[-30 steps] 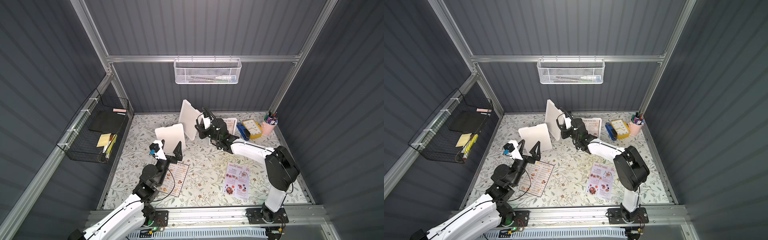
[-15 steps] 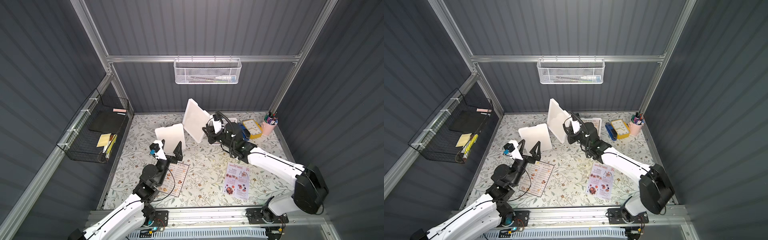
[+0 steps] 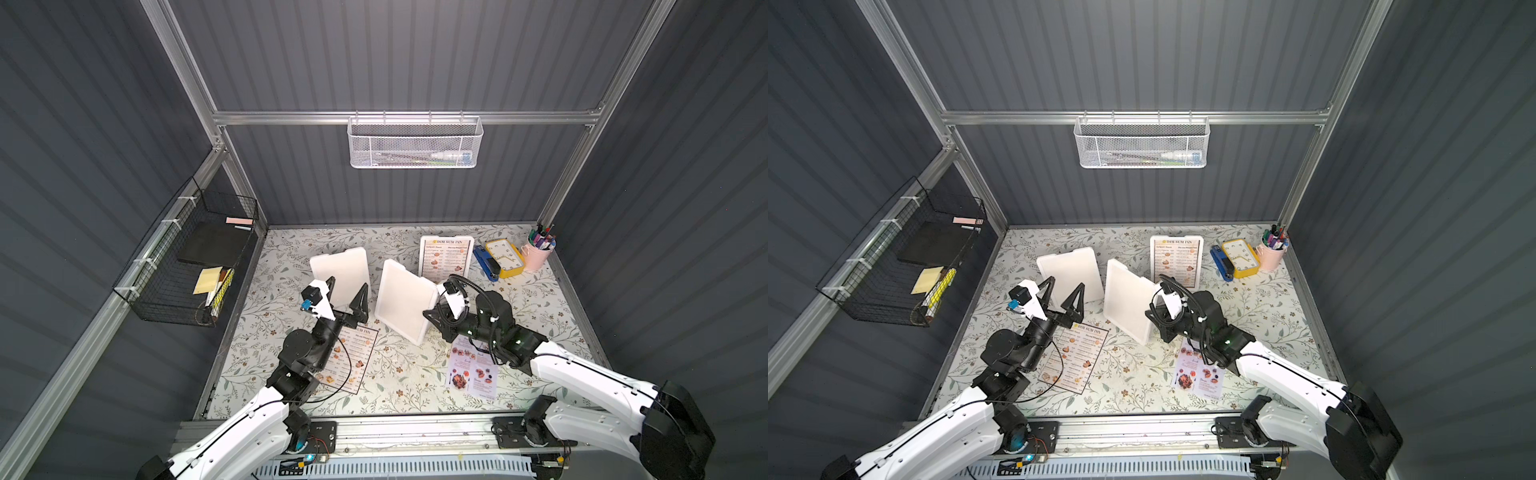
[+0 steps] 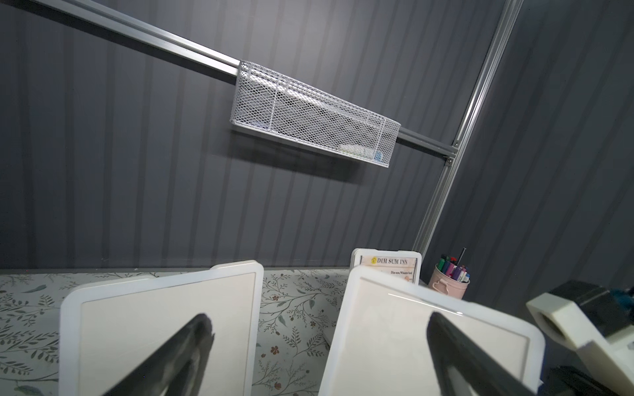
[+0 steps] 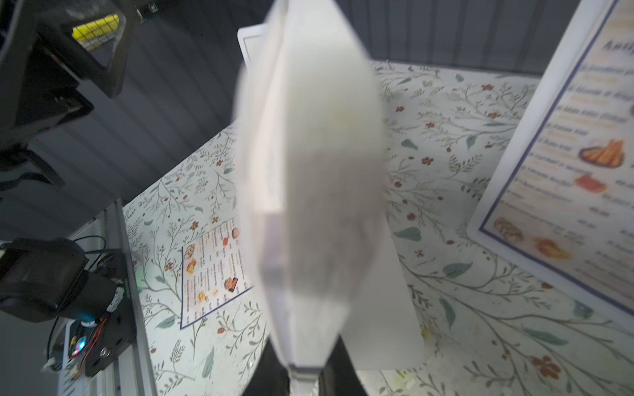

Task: Insert the menus into the narrow rack
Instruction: Place the narrow rack at the center of the board.

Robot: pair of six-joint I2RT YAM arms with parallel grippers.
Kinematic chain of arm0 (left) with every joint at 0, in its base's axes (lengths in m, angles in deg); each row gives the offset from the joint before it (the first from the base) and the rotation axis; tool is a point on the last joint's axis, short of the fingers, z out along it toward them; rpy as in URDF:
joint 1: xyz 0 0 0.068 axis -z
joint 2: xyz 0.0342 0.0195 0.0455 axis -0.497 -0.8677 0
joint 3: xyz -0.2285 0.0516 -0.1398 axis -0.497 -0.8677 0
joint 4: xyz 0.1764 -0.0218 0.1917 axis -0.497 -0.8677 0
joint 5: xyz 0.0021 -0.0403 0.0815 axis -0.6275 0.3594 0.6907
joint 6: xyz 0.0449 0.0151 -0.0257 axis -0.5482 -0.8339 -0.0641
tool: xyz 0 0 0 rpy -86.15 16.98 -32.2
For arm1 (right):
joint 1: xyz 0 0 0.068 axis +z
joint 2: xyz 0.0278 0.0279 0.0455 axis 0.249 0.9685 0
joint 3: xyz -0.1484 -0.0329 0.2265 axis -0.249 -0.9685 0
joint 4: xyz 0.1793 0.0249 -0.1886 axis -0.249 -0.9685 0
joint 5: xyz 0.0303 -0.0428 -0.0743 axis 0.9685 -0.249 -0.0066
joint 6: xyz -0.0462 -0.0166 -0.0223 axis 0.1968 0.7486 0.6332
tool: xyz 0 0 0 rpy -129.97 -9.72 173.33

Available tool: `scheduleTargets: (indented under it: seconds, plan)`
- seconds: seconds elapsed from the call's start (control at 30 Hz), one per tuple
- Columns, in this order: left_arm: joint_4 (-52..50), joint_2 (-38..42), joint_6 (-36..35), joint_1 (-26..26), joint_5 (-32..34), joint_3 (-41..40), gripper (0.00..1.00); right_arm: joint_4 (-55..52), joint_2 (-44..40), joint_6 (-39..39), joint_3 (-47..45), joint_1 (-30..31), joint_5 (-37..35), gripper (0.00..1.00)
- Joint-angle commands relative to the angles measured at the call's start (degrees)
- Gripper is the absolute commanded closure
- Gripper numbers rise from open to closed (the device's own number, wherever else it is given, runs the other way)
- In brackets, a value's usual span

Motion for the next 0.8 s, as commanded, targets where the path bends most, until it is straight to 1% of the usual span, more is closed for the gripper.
scheduleTargets:
  seconds: [0.0,0.13,0.2,0.27,0.33,0.43,0.47,0.5,0.53,0.57,0.67,0.77]
  plan:
    - [3.73,-2.44,-0.86,-0.08,-3.56,0.46,0.01,1.44,0.00,-0.03,0.69,0.24,2.23,1.00]
    - [6.19,-6.01,-0.73,-0.08,-4.87,0.42,0.01,2.70,2.15,0.29,-0.32,0.18,1.27,0.99]
    - [7.28,-7.44,-0.48,-0.08,-5.03,0.39,0.01,3.08,3.38,0.32,-0.48,0.13,1.25,0.97]
    - [8.21,-8.49,-0.30,-0.08,-5.19,0.29,0.01,3.88,4.44,0.24,-0.94,0.09,-1.33,0.93]
    - [8.96,-9.49,-0.15,-0.08,-5.36,0.20,0.01,4.87,5.57,0.17,-1.49,0.03,-2.96,0.87]
    - [9.60,-10.70,0.04,-0.08,-5.54,0.34,0.01,5.32,6.66,-0.13,-1.79,-0.32,-4.86,0.81]
    - [9.69,-10.92,0.10,-0.08,-5.63,0.39,0.01,5.66,6.71,-0.31,-2.05,-0.55,-5.26,0.78]
    - [9.80,-11.17,0.19,-0.08,-5.71,0.55,0.01,6.15,6.71,-0.59,-2.38,-0.76,-5.87,0.70]
    - [9.88,-11.44,0.23,-0.08,-5.79,0.56,0.01,6.60,6.71,-0.94,-2.67,-1.09,-6.48,0.59]
    - [10.01,-11.52,0.22,-0.08,-5.80,0.58,0.01,6.87,6.65,-1.21,-2.80,-1.43,-6.80,0.53]
    - [10.48,-12.07,0.27,-0.08,-5.97,0.56,0.01,6.97,8.78,-2.15,-2.89,-2.71,-8.43,0.41]
    - [10.75,-12.87,0.32,-0.08,-6.21,0.73,0.01,6.80,9.27,-3.14,-2.68,-4.01,-10.34,0.39]
